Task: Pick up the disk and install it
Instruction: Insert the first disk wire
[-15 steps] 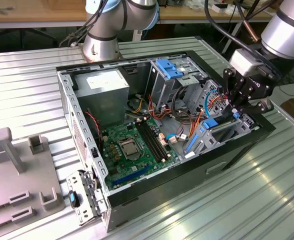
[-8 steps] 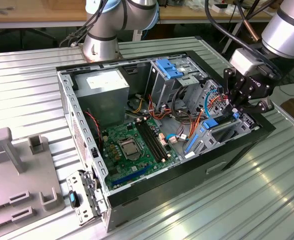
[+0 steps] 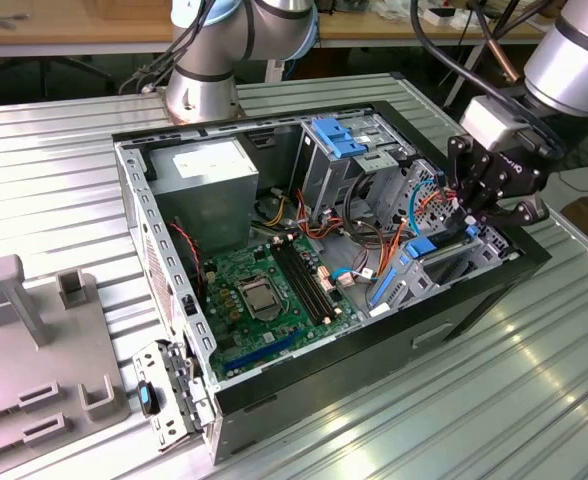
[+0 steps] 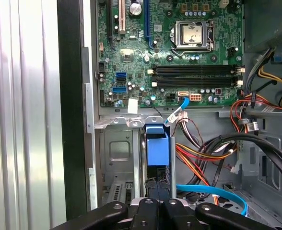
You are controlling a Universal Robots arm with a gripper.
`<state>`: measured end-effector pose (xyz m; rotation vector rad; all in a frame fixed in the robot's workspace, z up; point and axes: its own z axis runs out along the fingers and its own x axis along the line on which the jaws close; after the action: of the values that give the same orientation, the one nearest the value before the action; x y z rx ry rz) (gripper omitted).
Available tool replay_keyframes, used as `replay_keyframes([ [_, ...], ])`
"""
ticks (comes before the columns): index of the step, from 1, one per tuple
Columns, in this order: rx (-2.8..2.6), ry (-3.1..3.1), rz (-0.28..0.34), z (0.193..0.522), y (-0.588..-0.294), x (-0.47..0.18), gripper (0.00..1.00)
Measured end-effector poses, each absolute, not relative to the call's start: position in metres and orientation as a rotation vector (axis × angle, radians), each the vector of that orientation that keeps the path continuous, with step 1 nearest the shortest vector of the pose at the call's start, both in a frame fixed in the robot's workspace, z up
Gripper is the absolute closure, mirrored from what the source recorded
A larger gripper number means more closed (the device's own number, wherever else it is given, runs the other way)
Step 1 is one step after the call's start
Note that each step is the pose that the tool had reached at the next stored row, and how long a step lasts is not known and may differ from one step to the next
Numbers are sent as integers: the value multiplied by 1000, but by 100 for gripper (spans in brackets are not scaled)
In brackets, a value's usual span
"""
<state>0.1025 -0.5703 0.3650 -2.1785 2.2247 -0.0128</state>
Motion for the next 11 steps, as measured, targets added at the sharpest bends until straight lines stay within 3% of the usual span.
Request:
replay_keyframes([
  [11, -2188, 2228, -7, 365, -568, 137, 89],
])
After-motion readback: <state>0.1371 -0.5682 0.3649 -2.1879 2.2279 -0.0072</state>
